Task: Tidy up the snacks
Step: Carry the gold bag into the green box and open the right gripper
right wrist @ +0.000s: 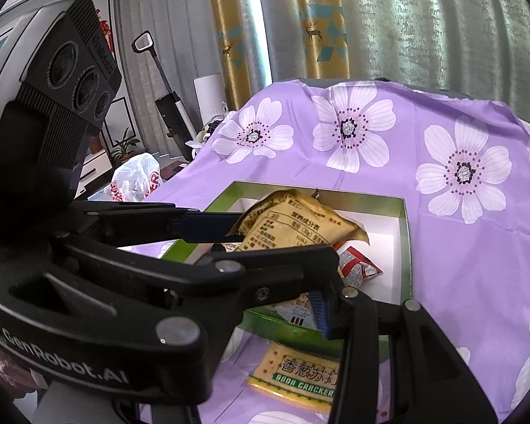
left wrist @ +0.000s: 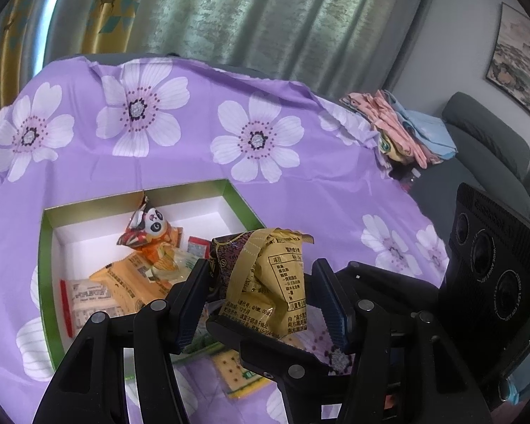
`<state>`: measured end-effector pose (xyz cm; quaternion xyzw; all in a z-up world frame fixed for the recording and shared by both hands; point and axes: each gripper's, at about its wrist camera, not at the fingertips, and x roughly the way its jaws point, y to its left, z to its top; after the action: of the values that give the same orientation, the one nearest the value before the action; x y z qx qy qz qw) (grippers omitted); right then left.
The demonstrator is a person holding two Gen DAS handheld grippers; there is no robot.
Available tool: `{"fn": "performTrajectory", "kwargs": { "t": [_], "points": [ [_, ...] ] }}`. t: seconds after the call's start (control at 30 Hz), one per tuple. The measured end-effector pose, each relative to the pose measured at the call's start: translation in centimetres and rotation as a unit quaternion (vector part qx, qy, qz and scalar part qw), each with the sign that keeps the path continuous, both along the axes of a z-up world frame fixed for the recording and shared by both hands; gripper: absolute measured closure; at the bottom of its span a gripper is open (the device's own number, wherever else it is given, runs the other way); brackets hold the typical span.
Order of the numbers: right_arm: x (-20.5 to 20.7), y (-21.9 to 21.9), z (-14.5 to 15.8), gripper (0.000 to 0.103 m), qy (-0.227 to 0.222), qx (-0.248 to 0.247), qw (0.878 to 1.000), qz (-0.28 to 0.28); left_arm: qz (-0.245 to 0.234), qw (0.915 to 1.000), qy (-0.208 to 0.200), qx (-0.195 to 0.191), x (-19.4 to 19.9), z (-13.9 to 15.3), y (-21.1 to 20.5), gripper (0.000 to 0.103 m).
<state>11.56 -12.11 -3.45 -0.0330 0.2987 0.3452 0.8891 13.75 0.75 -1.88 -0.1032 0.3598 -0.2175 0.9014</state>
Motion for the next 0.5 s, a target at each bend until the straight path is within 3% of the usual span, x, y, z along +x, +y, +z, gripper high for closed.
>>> {"fn": "performTrajectory", "kwargs": {
  "t": [0.5],
  "points": [
    [5.3, 1.3, -3.0, 0.058, 0.061, -0.007, 0.998, 0.014, 0.022, 0.9976, 0.061, -0.024, 4.5, -3.7, 1.9, 0.044]
  ]
}}
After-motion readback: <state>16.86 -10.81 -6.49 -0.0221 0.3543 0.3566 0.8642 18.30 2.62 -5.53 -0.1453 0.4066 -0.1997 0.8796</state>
